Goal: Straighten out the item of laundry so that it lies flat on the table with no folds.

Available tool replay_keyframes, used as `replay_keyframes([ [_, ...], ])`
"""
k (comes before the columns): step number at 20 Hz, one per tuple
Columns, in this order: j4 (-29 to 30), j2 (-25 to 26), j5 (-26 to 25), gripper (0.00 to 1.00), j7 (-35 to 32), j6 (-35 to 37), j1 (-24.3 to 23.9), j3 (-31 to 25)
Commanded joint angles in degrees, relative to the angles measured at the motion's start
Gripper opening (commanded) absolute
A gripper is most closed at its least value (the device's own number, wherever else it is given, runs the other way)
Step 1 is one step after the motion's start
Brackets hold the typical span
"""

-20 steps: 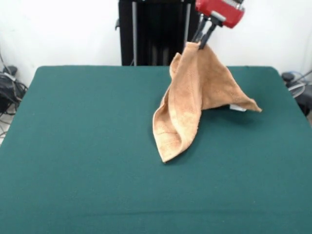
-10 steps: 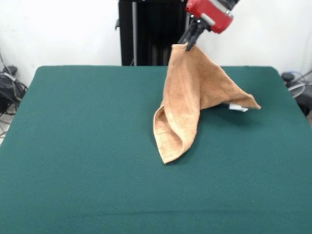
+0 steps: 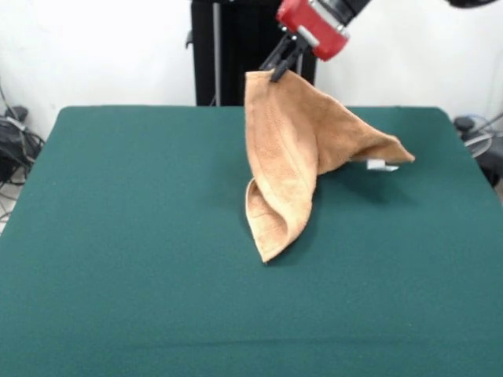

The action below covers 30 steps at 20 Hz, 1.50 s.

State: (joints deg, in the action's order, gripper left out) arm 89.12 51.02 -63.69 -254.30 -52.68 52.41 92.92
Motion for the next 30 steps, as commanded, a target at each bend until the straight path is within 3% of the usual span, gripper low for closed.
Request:
replay_keyframes([
  [1, -2.4, 8.4, 6.8, 0.00, -20.1, -9.1, -5.1, 8.7],
  [13, 1.6, 16.0, 11.0, 0.00, -22.4, -13.7, -11.9, 18.7],
  [25, 2.1, 17.4, 11.8, 0.00, -22.4, -17.1, -13.8, 22.5],
  [30, 4.4, 22.9, 11.1, 0.00, -22.7, -26.1, -20.9, 34.4],
])
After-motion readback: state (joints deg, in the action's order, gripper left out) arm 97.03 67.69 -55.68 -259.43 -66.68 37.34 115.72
